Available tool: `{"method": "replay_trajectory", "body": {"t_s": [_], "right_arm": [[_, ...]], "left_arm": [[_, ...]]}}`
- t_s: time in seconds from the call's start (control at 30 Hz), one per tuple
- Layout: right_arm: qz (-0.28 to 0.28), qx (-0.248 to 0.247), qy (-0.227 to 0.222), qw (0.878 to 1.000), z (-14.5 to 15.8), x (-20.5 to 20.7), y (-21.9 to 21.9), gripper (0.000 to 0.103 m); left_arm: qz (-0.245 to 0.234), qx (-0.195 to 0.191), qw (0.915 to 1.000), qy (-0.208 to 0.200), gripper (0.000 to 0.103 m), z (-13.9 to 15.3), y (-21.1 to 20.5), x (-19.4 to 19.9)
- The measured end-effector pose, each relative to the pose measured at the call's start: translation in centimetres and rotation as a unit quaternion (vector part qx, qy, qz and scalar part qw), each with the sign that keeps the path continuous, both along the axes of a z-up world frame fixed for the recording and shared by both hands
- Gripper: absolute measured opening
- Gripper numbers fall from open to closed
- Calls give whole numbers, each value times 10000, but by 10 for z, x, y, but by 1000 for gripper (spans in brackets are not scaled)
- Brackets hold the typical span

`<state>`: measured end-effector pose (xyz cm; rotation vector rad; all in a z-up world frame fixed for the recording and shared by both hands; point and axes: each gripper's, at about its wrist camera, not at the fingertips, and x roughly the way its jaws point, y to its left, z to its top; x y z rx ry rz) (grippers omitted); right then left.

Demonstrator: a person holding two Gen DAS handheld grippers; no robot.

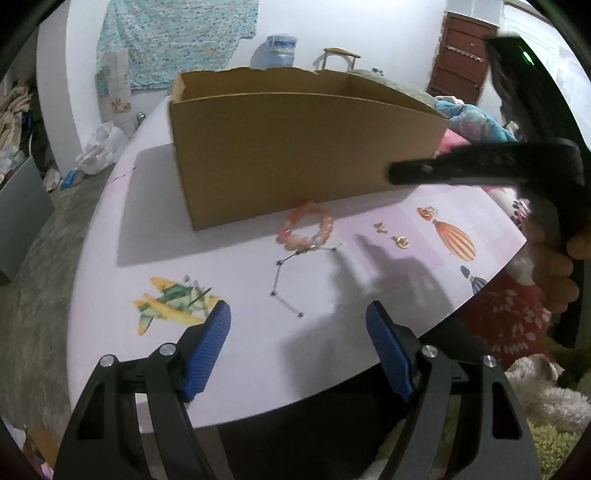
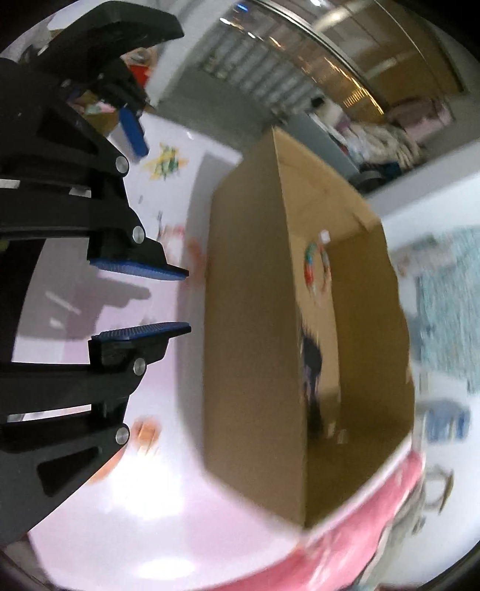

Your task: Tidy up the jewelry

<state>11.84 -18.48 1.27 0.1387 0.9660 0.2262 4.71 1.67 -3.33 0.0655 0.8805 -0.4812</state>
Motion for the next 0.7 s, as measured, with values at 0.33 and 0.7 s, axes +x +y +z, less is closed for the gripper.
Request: {"method": "replay_trajectory", "body": {"t_s": [0.33, 0.7], "right_arm": [[-219, -13, 252, 9994, -27, -38, -35, 26], [629, -298, 170, 9974, -42, -18, -3, 20]], "left_arm": [[-585, 263, 9979, -13, 74, -3, -44, 16], [-466, 765, 9960, -42, 74, -11, -64, 22]]}}
